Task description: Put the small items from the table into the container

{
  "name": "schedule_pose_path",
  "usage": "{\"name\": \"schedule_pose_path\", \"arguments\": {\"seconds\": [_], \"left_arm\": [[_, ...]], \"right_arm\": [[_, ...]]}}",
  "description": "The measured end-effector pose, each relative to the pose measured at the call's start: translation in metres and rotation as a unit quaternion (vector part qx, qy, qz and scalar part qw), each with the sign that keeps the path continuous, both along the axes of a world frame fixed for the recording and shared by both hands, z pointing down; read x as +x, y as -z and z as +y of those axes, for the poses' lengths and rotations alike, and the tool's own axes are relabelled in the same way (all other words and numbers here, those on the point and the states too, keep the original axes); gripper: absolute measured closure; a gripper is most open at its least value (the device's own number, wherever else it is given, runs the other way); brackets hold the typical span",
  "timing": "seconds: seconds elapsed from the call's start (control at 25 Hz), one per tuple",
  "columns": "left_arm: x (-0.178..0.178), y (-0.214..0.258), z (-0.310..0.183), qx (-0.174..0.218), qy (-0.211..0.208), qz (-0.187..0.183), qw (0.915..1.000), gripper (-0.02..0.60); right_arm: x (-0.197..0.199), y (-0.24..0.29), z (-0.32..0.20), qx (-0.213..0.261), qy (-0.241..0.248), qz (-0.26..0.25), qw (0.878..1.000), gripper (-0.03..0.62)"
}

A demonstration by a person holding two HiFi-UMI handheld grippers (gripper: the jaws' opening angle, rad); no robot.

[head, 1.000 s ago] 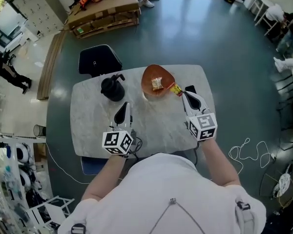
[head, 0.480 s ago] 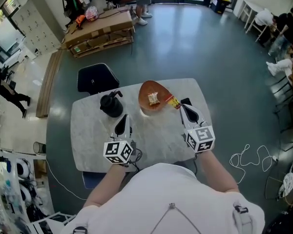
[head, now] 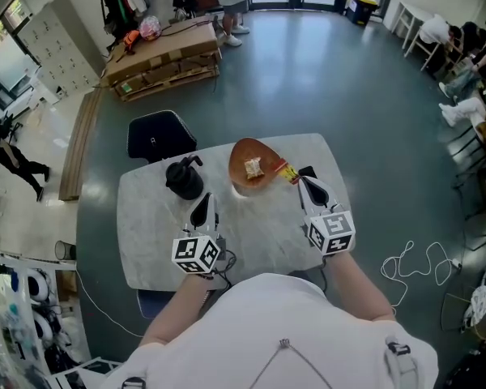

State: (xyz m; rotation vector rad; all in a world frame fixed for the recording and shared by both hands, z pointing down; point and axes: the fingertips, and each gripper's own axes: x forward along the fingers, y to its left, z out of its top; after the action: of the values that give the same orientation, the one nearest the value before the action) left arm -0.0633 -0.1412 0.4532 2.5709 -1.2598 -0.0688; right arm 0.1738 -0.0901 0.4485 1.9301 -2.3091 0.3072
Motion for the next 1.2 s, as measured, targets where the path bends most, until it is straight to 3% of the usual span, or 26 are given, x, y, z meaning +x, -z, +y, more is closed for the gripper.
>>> {"name": "schedule_pose_path", "arguments": {"seconds": [0.56, 0.96, 1.2], "left_arm": [[-0.007, -0.017, 0.0, -0.023, 0.02, -0.007, 0.9995, 0.577], [-0.031, -0.056, 0.012, -0.075, 0.051, -0.026, 0.9955, 0.577], [-0.071, -0.078, 0.011, -0.105, 0.1, -0.036, 0.9887, 0.577]], "right_arm": [[-0.001, -0.034, -0.034, -0.052, 0.015, -0.022, 0.998, 0.568], [-0.015, -0.13, -0.119, -0.158, 0.04, -0.026, 0.986, 0.568], [-0.03, -0.223, -0.166, -0.257, 0.057, -0.015, 0.965, 0.568]]}}
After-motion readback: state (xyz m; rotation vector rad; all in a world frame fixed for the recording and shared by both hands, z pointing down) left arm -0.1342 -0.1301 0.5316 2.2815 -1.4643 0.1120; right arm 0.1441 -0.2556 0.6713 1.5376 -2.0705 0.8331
